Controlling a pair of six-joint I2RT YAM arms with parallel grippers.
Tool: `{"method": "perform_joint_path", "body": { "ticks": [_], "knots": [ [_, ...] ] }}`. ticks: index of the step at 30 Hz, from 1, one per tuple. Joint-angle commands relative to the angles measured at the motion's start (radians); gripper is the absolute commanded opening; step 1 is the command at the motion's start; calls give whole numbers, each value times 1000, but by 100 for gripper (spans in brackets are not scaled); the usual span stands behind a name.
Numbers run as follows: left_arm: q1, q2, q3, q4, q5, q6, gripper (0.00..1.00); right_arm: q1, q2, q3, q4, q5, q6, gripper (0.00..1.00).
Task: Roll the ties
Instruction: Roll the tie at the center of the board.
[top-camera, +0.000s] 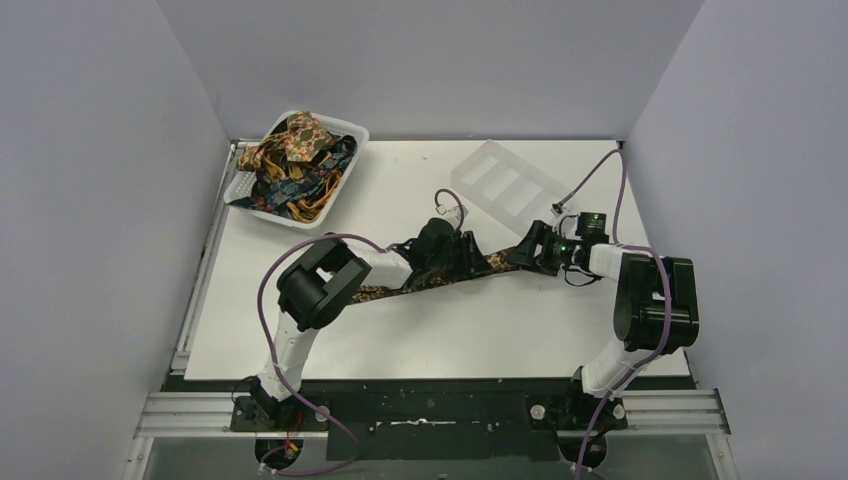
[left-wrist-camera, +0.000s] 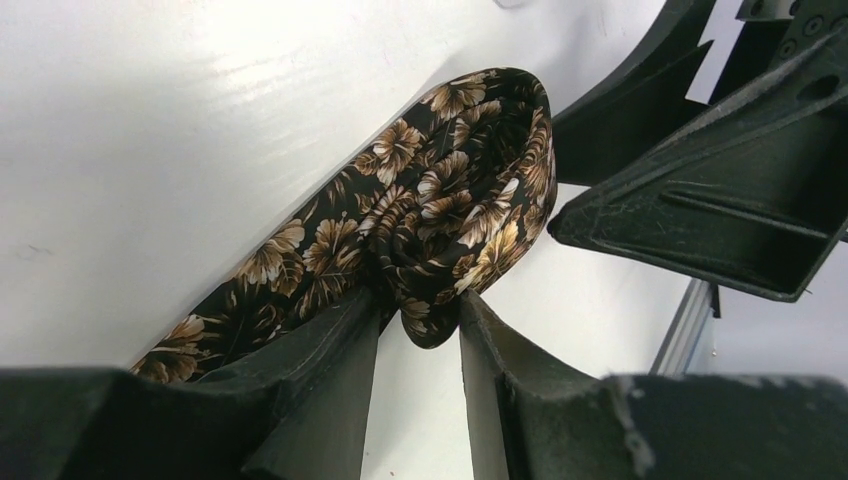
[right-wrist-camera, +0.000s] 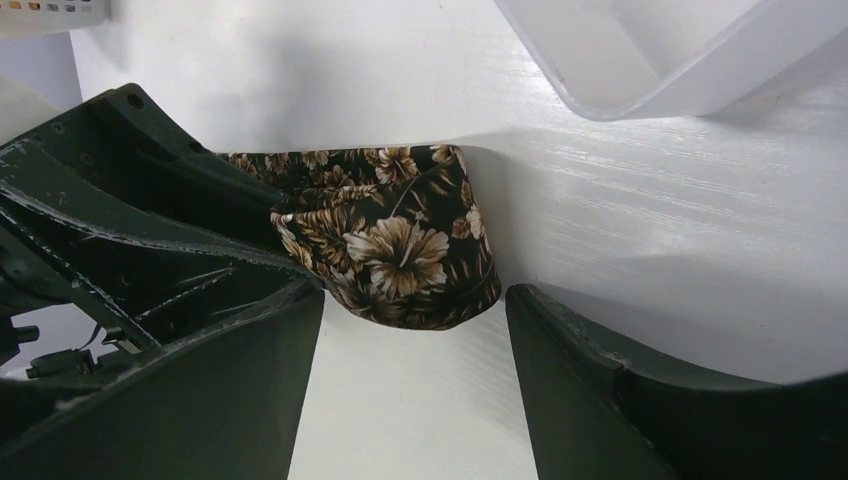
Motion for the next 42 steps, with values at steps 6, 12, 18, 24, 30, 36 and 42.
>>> {"method": "perform_joint_path", "body": {
  "ticks": [6, 12, 18, 24, 30, 36, 42],
  "knots": [
    [-5, -31, 66, -143, -83, 98, 34, 24, -1, 0, 116, -25, -9, 69],
    [-11, -80, 77, -151, -72, 132, 40, 39, -51, 12, 86, 81, -16, 72],
    [-9, -132, 98, -215, -77, 173, 46, 39, -80, 9, 144, 105, -10, 75],
    [-6, -192, 63, -215, -61, 183, 46, 68, -42, 52, 117, 74, -54, 74],
    [16, -326, -81, -190, -44, 195, 46, 128, -22, 54, 111, 75, -78, 71],
    [33, -524, -311, -156, -77, 172, 47, 154, -76, 27, 73, 90, -66, 71],
    [59, -686, -464, -177, -104, 160, 49, 213, -175, -62, 65, 142, -7, 71]
  ]
}}
